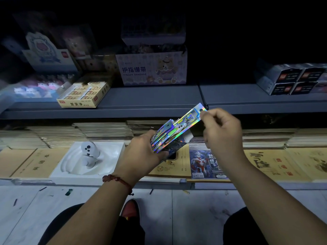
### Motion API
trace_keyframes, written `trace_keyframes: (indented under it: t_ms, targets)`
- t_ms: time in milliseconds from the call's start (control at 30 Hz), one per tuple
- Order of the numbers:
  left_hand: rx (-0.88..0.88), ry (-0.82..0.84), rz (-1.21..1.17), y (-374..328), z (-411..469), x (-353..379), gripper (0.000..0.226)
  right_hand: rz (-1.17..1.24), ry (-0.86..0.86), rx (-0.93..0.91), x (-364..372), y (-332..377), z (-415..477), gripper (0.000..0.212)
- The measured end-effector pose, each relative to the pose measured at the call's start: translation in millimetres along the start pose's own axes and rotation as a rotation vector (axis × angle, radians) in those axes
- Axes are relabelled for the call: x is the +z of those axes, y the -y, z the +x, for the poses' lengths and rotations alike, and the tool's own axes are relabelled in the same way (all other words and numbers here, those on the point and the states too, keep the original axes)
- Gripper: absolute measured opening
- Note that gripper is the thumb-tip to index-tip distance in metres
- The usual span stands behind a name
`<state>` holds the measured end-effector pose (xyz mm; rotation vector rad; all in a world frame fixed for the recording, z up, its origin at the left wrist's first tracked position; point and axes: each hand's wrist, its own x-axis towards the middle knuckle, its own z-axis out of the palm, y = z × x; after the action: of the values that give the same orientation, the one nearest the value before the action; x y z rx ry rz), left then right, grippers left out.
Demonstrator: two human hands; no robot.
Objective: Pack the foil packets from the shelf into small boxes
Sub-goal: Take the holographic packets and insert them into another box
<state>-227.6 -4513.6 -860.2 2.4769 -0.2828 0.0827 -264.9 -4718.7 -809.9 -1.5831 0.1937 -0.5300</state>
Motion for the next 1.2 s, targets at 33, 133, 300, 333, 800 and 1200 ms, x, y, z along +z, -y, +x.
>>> trace_keyframes:
  t_ms: [33, 133, 300, 333, 800, 1200]
  targets:
    - [0.000, 0.000, 0.002, -1, 0, 0, 0.037, 0.003, 0.045, 0.018, 1, 1, -1, 0.026]
    - [0.007, -0.015, -0.005, -1, 0, 0, 0.038, -0.086, 0.214, 0.077, 8, 5, -8, 0.024]
    - [0.018, -0.024, -0.023, -2, 0, 0, 0.036, -0.100, 0.228, 0.040, 8, 5, -8, 0.021]
    - [0.014, -0.027, -0.018, -1, 0, 0, 0.036, -0.062, 0.177, 0.025, 5, 6, -5, 0.021]
    - [-0.041, -0.081, -0.086, 4, 3, 0, 0.042, 0.021, -0.099, -0.104, -17, 2, 14, 0.016]
    - [-0.009, -0.059, -0.159, 0, 0, -2, 0.046, -0.263, 0.206, -0.041, -5, -14, 8, 0.020]
